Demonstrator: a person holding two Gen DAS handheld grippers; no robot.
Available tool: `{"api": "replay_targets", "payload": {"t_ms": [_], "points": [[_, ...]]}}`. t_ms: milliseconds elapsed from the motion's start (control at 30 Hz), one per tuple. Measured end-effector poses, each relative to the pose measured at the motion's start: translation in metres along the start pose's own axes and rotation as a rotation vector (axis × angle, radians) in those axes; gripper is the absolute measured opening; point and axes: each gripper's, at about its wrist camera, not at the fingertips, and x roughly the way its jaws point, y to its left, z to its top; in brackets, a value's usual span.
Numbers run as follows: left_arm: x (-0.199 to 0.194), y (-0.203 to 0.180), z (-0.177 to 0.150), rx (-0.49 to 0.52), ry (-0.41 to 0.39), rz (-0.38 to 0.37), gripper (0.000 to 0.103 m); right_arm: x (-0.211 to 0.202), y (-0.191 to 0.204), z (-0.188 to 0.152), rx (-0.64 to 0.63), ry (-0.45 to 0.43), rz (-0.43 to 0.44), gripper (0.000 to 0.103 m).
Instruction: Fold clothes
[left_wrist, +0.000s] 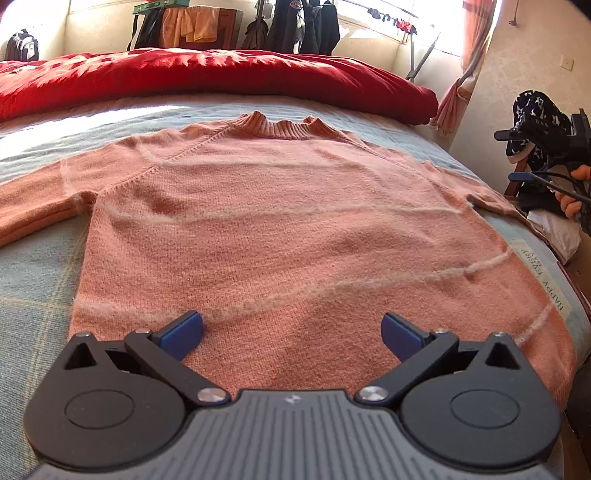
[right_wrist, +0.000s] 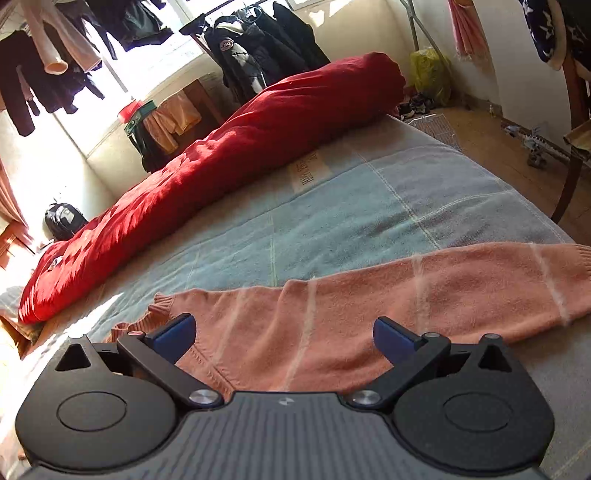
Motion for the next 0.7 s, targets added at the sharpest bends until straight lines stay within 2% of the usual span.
{"api": "replay_targets", "payload": {"t_ms": [133,200,333,467,567,600,700], "points": [[0.004,0.003,0.003,-0.019,0.004,0.001,0.102,0.044,-0.025,0.011,0.053,0.085,0.024,0.103],[0.006,0.003,0.004,-0.02,0.005,0.006,0.102,0.059,-0.038,0.007,0.072,0.11,0.0,0.103],[0.008,0.0,0.003,0.003,0.01,0.023,0.102,0.047,-0.071,0.0,0.064,0.021,-0.132,0.103],[0.011,-0.005,0.003,0.029,0.009,0.05,0.102,0.025,-0.106,-0.001,0.105,-0.028,-0.172,0.103],[0.011,-0.006,0.003,0.027,0.011,0.056,0.102,0.012,-0.112,0.006,0.105,-0.048,-0.29,0.103],[0.011,-0.005,0.003,0.028,0.011,0.056,0.102,0.01,-0.112,0.008,0.112,-0.044,-0.274,0.103],[0.011,-0.006,0.004,0.023,0.01,0.06,0.102,0.01,-0.108,0.009,0.106,-0.015,-0.141,0.103]]}}
